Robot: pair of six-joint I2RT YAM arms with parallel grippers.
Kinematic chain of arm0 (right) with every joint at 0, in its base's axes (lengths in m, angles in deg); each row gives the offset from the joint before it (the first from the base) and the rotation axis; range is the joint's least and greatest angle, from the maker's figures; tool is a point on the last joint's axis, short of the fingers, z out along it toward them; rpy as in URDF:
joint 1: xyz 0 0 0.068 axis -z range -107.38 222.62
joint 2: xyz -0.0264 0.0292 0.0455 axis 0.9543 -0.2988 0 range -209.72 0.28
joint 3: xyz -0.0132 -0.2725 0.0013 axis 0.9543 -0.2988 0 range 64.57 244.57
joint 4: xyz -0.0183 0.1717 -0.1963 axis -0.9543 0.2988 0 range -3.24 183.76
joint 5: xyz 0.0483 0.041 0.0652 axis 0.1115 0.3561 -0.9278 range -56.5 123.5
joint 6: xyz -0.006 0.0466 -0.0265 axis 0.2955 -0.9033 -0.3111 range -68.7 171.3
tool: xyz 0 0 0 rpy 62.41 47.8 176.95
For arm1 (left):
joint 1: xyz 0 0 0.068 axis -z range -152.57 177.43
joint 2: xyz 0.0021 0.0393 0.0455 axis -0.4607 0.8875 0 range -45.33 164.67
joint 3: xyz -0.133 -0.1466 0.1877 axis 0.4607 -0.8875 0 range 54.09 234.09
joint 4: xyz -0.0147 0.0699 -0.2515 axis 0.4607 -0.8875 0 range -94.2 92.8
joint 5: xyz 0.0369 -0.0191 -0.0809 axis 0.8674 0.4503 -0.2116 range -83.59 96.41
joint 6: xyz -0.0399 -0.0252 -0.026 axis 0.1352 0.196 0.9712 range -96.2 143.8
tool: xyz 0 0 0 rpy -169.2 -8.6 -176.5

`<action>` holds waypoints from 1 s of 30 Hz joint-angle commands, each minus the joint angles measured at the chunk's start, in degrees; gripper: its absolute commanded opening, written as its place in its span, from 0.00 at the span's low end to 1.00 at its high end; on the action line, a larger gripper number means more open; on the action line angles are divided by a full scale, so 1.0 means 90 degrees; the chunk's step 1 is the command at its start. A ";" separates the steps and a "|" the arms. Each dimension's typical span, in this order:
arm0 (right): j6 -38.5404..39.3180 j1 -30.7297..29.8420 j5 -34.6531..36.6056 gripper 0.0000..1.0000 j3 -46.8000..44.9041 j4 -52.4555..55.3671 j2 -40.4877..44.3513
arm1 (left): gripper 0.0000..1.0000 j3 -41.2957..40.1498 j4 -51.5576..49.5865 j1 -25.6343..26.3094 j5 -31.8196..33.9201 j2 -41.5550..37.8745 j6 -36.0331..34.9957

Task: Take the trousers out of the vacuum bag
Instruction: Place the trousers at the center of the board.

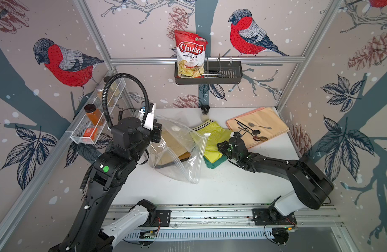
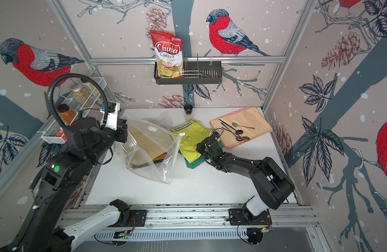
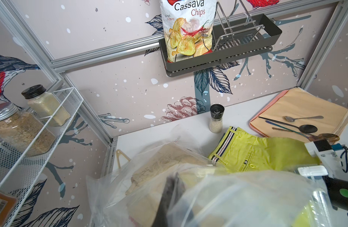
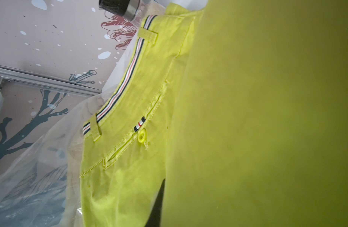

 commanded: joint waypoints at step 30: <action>0.1130 -0.0234 0.2222 0.56 0.0653 0.2779 0.0767 | 0.00 -0.0398 0.1038 -0.0003 -0.0813 0.0065 -0.0341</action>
